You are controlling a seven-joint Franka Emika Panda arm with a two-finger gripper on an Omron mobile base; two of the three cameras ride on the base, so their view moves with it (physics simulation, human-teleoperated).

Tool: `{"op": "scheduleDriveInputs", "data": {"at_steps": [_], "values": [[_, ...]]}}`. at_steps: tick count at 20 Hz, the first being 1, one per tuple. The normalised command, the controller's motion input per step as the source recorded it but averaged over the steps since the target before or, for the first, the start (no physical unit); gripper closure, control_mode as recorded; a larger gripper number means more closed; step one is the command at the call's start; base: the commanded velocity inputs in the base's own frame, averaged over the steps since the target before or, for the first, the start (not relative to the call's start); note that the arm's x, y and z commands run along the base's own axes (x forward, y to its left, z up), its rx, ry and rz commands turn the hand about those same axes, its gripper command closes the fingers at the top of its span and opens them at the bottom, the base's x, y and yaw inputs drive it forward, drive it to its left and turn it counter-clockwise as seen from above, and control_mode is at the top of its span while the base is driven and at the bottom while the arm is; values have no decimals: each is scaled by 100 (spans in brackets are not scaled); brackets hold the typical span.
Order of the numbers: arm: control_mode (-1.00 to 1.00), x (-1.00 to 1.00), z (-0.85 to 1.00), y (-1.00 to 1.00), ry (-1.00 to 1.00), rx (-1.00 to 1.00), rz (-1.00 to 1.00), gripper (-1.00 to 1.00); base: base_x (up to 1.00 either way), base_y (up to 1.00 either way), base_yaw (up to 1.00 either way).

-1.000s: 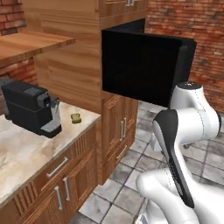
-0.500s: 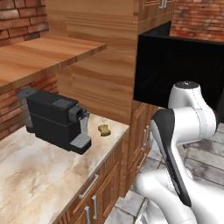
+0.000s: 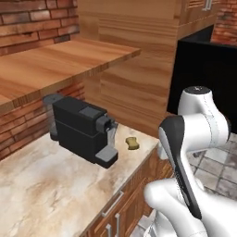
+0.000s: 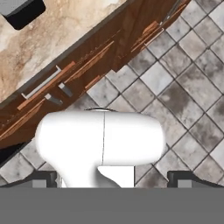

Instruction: Place the sponge inside the microwave to prepare for sanitizing.

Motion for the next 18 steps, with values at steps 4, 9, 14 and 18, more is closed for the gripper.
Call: {"op": "scheduleDriveInputs", "data": {"at_steps": [4, 9, 14, 18], "values": [[100, 0, 0, 0, 0, 0, 0, -100, 73, -10, 30], [100, 0, 0, 0, 0, 0, 0, -100, 70, -10, 16], [100, 0, 0, 0, 0, 0, 0, -100, 38, 7, 4], [100, 0, 0, 0, 0, 0, 0, -100, 56, 2, 2]]}}
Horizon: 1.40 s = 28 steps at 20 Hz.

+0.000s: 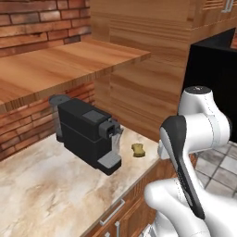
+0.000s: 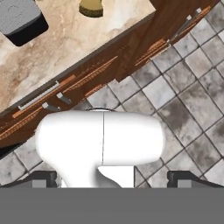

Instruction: Place the sponge inside the microwave to prepare for sanitizing.

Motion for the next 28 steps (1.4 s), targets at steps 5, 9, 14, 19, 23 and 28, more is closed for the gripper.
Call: {"op": "scheduleDriveInputs", "data": {"at_steps": [5, 9, 14, 19, 23, 28], "values": [[100, 0, 0, 0, 0, 0, 0, -100, 61, 0, 2], [100, 0, 0, 0, 0, 0, 0, -100, 63, 0, 3], [100, 0, 0, 0, 0, 0, 0, -100, 60, 5, 2], [100, 0, 0, 0, 0, 0, 0, -100, 52, 5, 0], [-100, 11, 0, 0, 0, 0, 2, -100, 6, 0, 0], [-100, 59, -11, 3, -5, 0, 5, -100, 0, 0, 0]]}}
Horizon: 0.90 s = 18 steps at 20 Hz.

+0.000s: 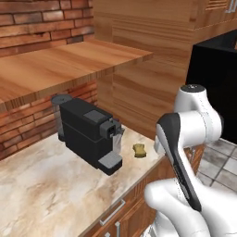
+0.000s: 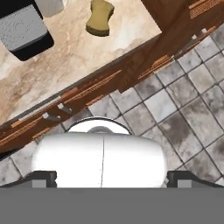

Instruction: Place the sponge inside the microwave to prepare for sanitizing.

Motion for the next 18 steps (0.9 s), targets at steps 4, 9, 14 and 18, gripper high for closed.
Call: {"op": "scheduleDriveInputs", "data": {"at_steps": [4, 9, 14, 18], "values": [[-100, 61, -20, 26, -5, 3, -9, -100, 0, 0, 0], [-100, 71, -12, 19, 0, 15, -25, -100, 0, 0, 0], [-100, 55, -1, 0, 0, 10, -21, -100, 0, 0, 0], [-100, 30, -24, 0, -12, -8, -9, -100, 0, 0, 0]]}}
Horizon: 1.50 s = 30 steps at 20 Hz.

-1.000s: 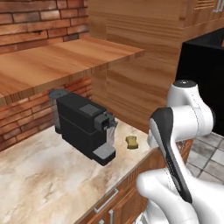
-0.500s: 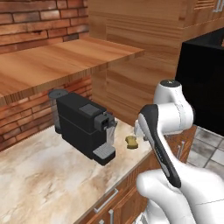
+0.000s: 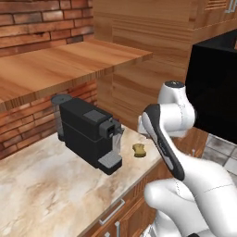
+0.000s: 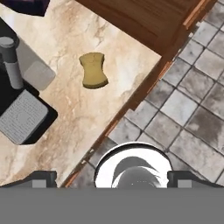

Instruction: Place the sponge inside the microwave to prepare for sanitizing.

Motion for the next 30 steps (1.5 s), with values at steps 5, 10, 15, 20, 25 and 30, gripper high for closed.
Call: {"op": "scheduleDriveInputs", "data": {"at_steps": [5, 10, 15, 20, 25, 30], "values": [[-100, 46, -27, 0, -3, -5, -11, -100, 0, 0, 0], [-100, 39, -19, 0, 0, 1, -3, -100, 0, 0, 0], [-100, 29, -20, -1, 0, 3, 0, -100, 0, 0, 0], [-100, 23, -30, 0, 0, 3, 0, -100, 0, 0, 0], [-100, 19, -22, 0, 0, 2, 0, -100, 0, 0, 0], [-100, 19, -18, 0, 0, 1, 1, -100, 0, 0, 0]]}}
